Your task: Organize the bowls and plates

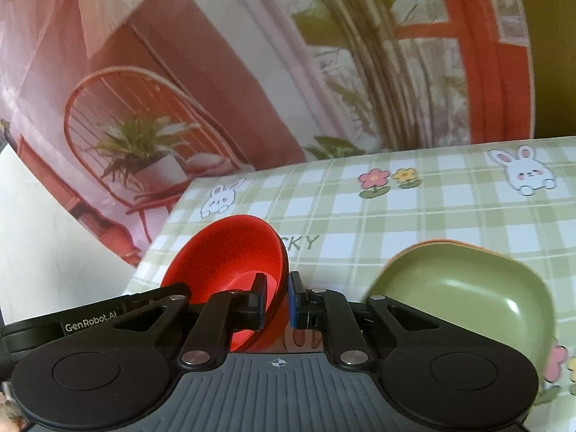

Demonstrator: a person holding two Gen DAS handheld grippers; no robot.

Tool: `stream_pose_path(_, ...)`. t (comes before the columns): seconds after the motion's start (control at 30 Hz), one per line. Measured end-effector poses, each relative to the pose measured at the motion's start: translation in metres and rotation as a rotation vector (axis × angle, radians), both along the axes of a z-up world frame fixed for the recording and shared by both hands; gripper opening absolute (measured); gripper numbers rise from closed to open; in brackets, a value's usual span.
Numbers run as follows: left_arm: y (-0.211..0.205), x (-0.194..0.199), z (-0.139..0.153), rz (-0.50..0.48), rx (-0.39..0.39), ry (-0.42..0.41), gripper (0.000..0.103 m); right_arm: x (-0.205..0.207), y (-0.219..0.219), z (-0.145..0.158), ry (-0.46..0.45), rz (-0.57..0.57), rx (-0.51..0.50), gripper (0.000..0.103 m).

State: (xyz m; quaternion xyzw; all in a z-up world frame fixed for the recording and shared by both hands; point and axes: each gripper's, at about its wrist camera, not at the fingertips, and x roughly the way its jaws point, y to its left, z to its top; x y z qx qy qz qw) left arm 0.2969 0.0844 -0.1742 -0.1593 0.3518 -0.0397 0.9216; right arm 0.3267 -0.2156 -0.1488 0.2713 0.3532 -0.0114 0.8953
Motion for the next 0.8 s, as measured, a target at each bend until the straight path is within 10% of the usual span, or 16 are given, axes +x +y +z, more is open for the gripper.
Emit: stream_pose_path(0.8, -0.111, -0.005, 0.006, -0.223, 0.038, 0.007, 0.015, -0.088, -0.087, -0.006, 0.004, -0.183, -0.001, 0.012)
